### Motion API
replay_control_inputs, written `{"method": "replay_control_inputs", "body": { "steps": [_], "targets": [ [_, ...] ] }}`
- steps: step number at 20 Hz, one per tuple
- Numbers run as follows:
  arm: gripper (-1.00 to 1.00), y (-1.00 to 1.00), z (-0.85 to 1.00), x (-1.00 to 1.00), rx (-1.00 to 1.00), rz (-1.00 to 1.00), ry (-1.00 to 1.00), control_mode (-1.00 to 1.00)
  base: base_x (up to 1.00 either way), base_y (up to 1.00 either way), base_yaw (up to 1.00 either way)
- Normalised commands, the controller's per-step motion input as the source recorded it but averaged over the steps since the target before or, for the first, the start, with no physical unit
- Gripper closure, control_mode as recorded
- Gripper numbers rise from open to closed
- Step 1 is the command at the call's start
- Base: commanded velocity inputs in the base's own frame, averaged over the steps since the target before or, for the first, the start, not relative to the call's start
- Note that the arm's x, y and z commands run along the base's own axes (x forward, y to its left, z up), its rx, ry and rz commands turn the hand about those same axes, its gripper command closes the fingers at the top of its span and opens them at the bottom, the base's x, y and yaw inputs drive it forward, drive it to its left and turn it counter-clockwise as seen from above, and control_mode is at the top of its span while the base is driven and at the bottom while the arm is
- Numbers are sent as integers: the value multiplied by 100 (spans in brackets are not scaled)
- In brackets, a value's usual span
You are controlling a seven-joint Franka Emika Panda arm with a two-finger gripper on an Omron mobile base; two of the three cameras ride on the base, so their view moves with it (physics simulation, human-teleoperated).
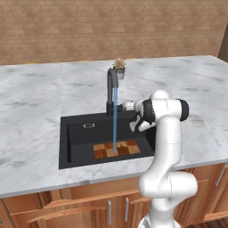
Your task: Turn on the sink faucet with hot water and rinse the cutting board for ten seconds, then turn off the faucet. Push the cutting board to reach the water if necessary.
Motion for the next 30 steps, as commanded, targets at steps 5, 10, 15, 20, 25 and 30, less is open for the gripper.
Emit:
{"method": "replay_control_inputs", "body": {
  "steps": [5, 10, 15, 20, 25, 30],
  "targets": [
    [-100, 0, 0, 0, 0, 0, 0, -100, 0, 0, 0],
    [-100, 0, 0, 0, 0, 0, 0, -100, 0, 0, 0],
    [-100, 0, 0, 0, 0, 0, 0, -100, 0, 0, 0],
    [-100, 0, 0, 0, 0, 0, 0, -100, 0, 0, 0],
    [-100, 0, 0, 0, 0, 0, 0, -100, 0, 0, 0],
    [-100, 0, 0, 0, 0, 0, 0, -100, 0, 0, 0]
  ]
}}
